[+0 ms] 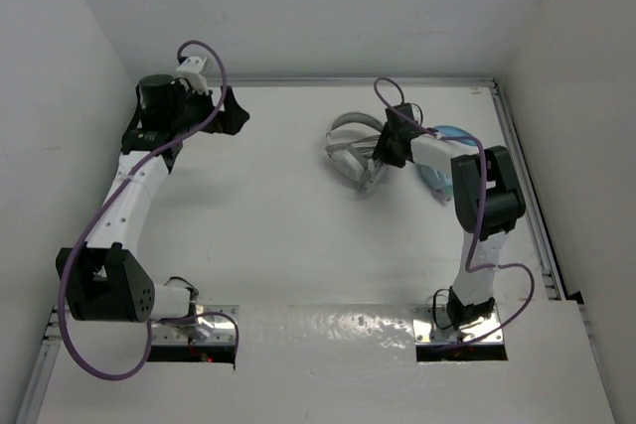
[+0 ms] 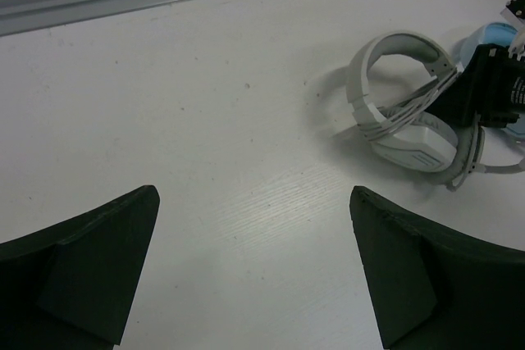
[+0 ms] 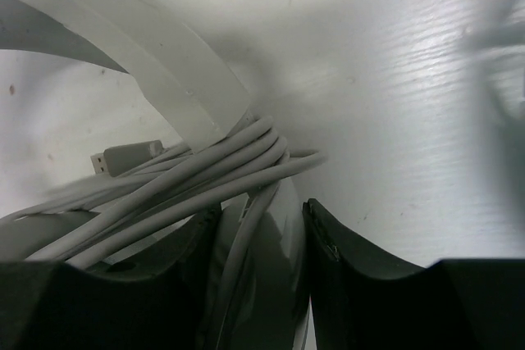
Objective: Wrap the headphones
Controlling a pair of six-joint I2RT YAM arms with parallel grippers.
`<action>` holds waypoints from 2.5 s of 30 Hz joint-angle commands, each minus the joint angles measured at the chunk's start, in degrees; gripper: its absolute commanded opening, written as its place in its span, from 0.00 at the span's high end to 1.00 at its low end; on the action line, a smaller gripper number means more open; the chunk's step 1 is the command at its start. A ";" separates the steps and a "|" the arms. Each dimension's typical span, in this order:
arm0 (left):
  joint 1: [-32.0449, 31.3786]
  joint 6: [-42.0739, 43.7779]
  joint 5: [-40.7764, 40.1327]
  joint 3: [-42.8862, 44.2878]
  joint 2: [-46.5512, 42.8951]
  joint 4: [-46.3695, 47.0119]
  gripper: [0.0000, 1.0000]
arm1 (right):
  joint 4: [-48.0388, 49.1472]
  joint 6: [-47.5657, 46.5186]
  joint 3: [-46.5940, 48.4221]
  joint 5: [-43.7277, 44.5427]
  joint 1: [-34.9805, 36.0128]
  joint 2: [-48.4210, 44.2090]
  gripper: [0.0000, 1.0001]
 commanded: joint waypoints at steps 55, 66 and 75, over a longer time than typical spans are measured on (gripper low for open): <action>-0.56 28.87 -14.29 -30.45 -1.91 2.89 0.04 | -11.29 0.94 -53.51 27.01 -6.26 -77.99 0.01; -1.35 27.90 -15.43 -30.71 -0.42 3.60 0.04 | -12.35 -3.54 -54.10 22.79 -6.26 -82.82 0.01; -1.44 27.63 -16.22 -31.41 -1.29 4.38 0.04 | -10.24 -3.89 -57.01 21.82 -6.26 -88.72 0.01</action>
